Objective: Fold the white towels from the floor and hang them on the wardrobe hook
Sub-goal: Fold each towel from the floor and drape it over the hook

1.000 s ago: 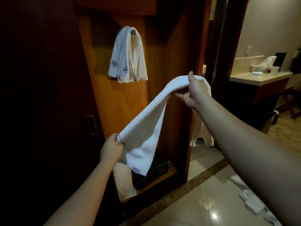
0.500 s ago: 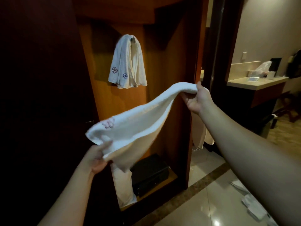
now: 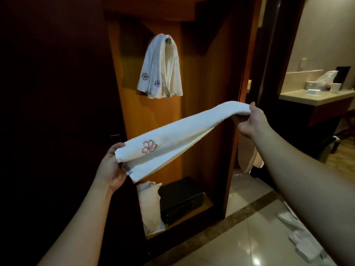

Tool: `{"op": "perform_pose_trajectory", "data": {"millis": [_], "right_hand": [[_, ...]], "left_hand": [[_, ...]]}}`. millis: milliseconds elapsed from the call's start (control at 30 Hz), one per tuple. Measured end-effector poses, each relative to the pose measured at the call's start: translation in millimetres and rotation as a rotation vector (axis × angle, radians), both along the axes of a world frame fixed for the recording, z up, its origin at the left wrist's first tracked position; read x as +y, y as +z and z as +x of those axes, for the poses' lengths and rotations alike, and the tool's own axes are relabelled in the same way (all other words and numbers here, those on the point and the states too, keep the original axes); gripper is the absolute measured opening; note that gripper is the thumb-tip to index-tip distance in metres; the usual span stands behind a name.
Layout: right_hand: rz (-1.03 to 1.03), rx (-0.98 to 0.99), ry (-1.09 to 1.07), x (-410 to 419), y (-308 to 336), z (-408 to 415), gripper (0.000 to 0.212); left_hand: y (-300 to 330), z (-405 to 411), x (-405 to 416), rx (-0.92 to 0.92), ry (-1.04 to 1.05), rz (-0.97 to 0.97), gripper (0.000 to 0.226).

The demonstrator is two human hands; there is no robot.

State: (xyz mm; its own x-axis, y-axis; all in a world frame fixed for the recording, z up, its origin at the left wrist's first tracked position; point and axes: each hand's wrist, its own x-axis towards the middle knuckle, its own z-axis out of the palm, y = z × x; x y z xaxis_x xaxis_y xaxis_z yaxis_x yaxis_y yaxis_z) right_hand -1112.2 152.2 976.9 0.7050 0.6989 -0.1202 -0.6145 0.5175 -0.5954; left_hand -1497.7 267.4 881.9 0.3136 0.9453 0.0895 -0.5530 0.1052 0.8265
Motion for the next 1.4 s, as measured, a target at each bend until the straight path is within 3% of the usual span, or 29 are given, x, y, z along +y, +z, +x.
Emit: {"op": "perform_pose_trajectory", "data": {"millis": [33, 100, 300, 433, 533, 633, 733, 867, 967, 1167, 1300, 1400], "right_hand": [[0.022, 0.025, 0.009, -1.8, -2.2, 0.9, 0.042], [0.045, 0.074, 0.008, -3.6, -4.5, 1.6, 0.044], [0.091, 0.105, 0.017, 0.0, -5.4, 4.3, 0.042], [0.052, 0.063, -0.028, -5.0, -10.9, 12.6, 0.041], [-0.05, 0.027, -0.046, -6.3, -18.0, 15.8, 0.044], [-0.109, -0.015, 0.019, -6.6, -19.6, 9.9, 0.053], [-0.102, -0.052, 0.125, -9.3, -23.5, 5.1, 0.065], [-0.015, -0.028, 0.164, -13.5, -27.2, -2.7, 0.062], [0.041, 0.019, 0.114, -11.1, -24.7, -8.8, 0.058], [0.112, 0.115, 0.085, -4.8, -4.4, -24.7, 0.057], [0.106, 0.171, 0.06, 1.7, 12.8, -39.9, 0.049], [-0.005, 0.086, 0.009, 5.0, 21.0, -55.1, 0.062]], "left_hand": [[-0.1, -0.4, -0.2, 0.015, -0.034, 0.023, 0.023], [-3.2, -1.6, 2.1, 0.025, -0.069, 0.047, 0.043], [-9.3, 10.5, -8.0, 0.166, -0.313, -0.101, 0.062], [6.7, 1.5, -0.6, 0.096, -0.187, 0.092, 0.032], [19.8, -9.8, -2.8, -0.019, -0.152, 0.14, 0.043], [16.3, -13.9, -4.6, -0.001, -0.147, 0.178, 0.041], [2.5, -17.8, -2.5, -0.026, -0.169, 0.105, 0.035], [-13.8, -16.0, -1.4, 0.01, -0.112, -0.024, 0.038], [-27.4, -9.2, -4.0, 0.18, -0.093, -0.039, 0.01], [-67.5, 10.5, 0.5, 0.253, -0.057, -0.14, 0.057], [-89.9, 43.6, -13.4, 0.302, -0.02, -0.274, 0.061], [-102.0, 72.9, -29.1, 0.369, -0.028, -0.312, 0.061]]}}
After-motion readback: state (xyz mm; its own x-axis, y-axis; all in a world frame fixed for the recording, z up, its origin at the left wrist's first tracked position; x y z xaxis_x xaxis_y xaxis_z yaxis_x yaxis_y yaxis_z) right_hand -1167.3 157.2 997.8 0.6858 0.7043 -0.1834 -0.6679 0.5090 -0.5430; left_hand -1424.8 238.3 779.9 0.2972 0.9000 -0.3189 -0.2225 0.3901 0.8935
